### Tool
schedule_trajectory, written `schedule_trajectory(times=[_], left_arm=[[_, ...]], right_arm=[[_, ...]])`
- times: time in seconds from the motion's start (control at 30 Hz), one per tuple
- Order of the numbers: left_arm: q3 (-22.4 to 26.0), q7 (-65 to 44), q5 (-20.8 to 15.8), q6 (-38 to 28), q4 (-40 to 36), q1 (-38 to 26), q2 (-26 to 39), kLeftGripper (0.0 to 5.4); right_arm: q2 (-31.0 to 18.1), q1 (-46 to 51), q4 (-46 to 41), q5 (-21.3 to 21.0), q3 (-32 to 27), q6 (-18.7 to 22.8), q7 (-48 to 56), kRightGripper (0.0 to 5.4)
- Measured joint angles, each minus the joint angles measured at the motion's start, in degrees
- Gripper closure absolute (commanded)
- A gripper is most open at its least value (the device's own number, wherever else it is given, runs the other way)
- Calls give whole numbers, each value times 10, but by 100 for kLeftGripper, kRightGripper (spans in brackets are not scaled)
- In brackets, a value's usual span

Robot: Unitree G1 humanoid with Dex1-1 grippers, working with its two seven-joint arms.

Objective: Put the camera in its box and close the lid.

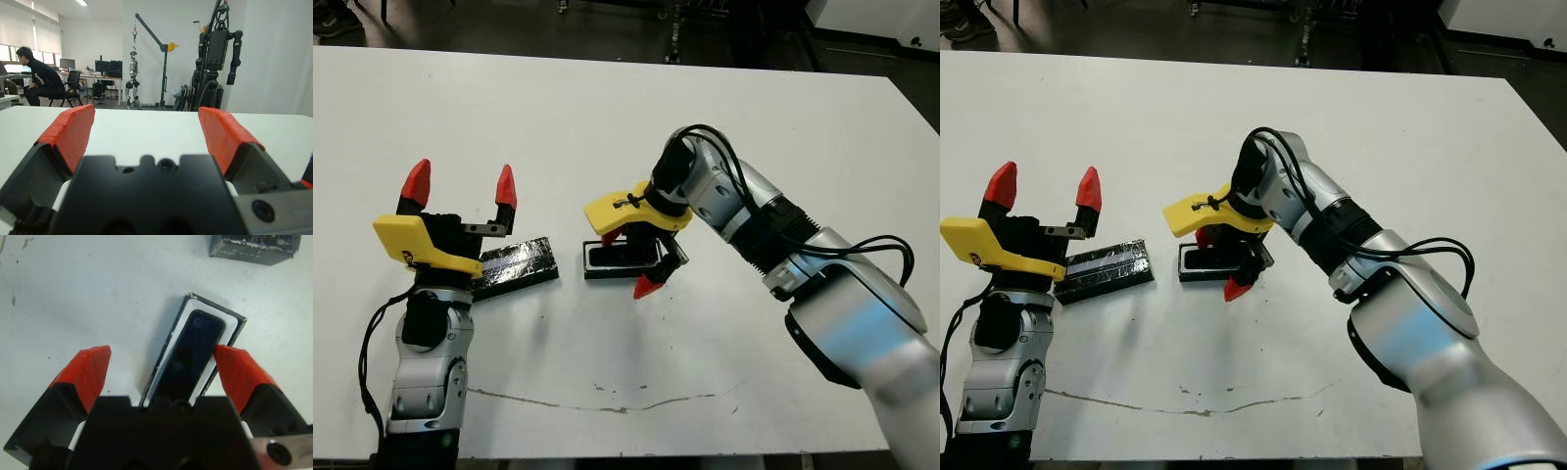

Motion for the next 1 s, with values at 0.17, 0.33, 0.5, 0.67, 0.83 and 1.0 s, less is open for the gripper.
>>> schedule_trajectory(times=[0.17, 0.33, 0.5, 0.67, 0.83, 1.0], left_arm=[[0, 0, 0, 0, 0, 0, 0, 0], [0, 0, 0, -1, 1, 0, 0, 0], [-1, 0, 0, -1, 1, 0, 0, 0], [-1, 0, 0, -1, 1, 0, 0, 0], [0, 0, 0, -1, 1, 0, 0, 0], [1, 0, 0, -1, 1, 0, 0, 0]], right_arm=[[-1, 0, -2, 0, -2, -38, -17, 1], [0, -10, 23, 1, -17, -65, -24, 1], [-2, -36, 49, 6, -49, -73, -31, 1], [-10, -58, 64, 11, -80, -103, -43, 1], [-24, -79, 65, 24, -120, -82, -55, 1], [-53, -93, 54, 57, -177, -54, -69, 1]])
